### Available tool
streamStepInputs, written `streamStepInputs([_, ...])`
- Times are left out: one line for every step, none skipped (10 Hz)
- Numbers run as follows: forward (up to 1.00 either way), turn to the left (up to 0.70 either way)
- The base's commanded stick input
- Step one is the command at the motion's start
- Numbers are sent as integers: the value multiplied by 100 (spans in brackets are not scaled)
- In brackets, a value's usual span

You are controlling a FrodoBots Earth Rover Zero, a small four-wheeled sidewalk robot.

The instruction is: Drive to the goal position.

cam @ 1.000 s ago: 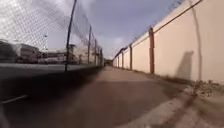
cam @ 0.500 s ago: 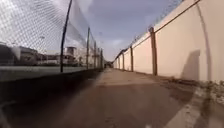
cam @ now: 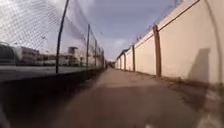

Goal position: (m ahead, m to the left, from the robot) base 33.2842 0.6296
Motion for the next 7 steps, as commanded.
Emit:
streamStepInputs([70, 0])
streamStepInputs([70, 0])
streamStepInputs([70, 0])
streamStepInputs([70, 0])
streamStepInputs([70, 0])
streamStepInputs([70, 0])
streamStepInputs([70, 0])
